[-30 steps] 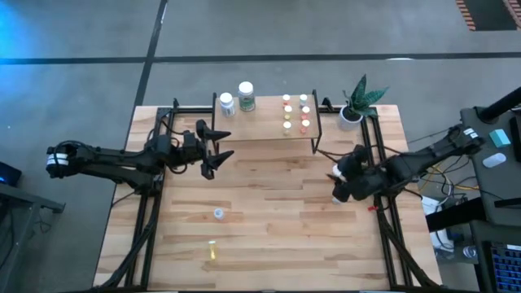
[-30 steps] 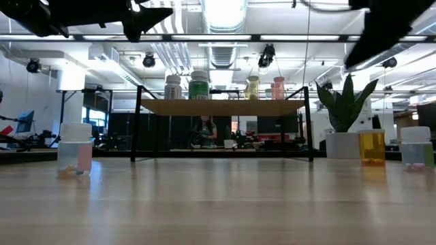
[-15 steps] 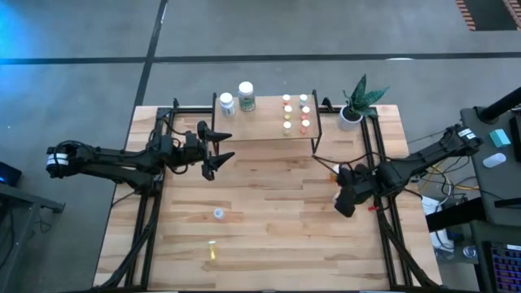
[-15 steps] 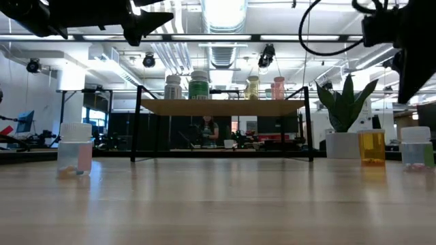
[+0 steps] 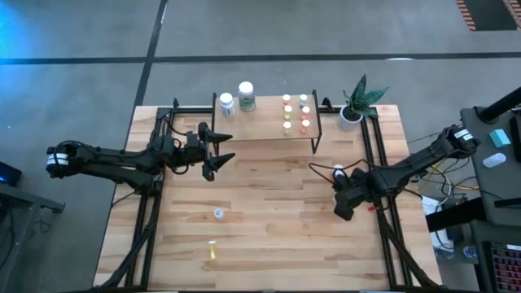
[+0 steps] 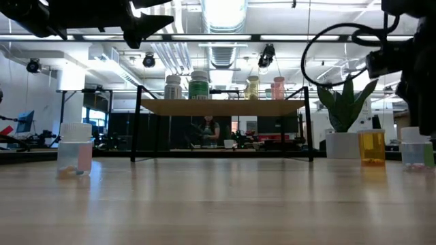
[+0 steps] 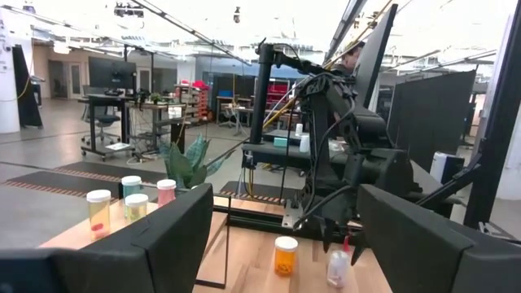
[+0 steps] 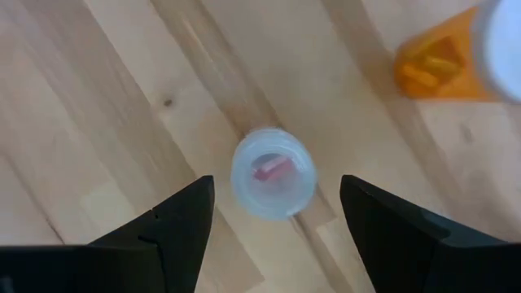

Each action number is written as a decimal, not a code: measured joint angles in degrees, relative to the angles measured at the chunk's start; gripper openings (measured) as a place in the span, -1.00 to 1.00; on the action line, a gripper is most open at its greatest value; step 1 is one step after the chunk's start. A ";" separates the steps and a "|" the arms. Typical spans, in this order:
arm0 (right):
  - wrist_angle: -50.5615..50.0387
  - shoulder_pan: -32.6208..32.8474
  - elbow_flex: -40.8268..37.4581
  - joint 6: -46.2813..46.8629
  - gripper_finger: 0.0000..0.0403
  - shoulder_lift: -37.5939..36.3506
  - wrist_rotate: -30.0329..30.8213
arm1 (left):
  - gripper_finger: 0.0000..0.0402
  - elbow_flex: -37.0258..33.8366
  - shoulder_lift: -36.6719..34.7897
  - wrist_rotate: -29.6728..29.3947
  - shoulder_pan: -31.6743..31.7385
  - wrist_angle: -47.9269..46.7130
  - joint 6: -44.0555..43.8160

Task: Pick and place medicine bottles onto shelf by color
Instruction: Put the right transparent pill bottle on the shelf

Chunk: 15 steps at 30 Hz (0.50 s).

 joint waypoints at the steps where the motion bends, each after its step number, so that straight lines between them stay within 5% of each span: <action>1: 0.80 0.00 -0.59 -0.01 0.27 -0.20 -0.23 | 0.43 -0.02 -0.02 0.00 0.00 0.00 0.02; 15: 7.86 -0.14 -5.67 -0.60 0.07 -0.20 1.34 | 0.43 -0.09 0.01 -0.02 0.00 0.15 0.02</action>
